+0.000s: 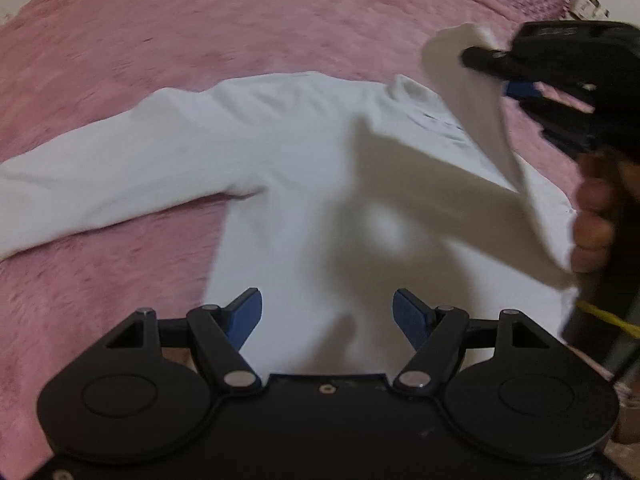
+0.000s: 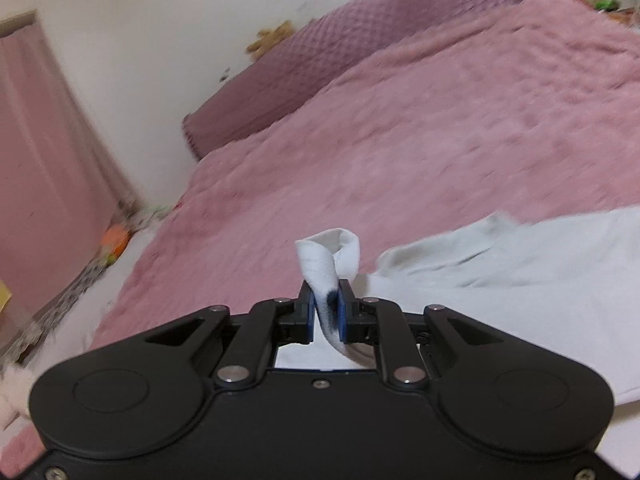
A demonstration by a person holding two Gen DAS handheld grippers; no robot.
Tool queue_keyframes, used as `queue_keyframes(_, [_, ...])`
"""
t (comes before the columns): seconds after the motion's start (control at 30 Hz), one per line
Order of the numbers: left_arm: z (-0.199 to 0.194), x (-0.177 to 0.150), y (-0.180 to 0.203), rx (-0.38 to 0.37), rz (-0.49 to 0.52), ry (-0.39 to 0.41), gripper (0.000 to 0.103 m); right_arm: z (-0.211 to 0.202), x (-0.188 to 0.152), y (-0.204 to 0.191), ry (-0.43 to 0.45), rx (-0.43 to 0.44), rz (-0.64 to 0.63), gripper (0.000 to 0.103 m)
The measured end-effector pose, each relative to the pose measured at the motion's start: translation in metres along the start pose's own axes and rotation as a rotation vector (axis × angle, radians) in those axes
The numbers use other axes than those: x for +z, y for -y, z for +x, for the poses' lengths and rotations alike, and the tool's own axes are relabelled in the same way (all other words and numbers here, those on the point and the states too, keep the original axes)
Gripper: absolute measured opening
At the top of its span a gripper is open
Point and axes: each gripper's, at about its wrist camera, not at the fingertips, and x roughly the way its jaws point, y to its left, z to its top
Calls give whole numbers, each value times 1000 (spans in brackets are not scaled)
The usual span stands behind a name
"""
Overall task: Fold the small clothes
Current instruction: 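Lift the sleeve with the right tool and fold it across the shirt body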
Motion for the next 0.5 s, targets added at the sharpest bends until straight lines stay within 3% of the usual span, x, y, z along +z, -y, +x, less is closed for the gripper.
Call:
queue_keyframes(0.27, [-13, -1, -30, 28, -44, 21, 76, 48, -34, -31, -95, 89, -36, 12])
queue_keyframes(0.4, [-14, -2, -39, 68, -52, 21, 76, 69, -49, -39, -153, 86, -54, 12])
queue_keyframes(0.5, [-16, -5, -48, 79, -69, 22, 76, 81, -60, -35, -209, 93, -52, 20])
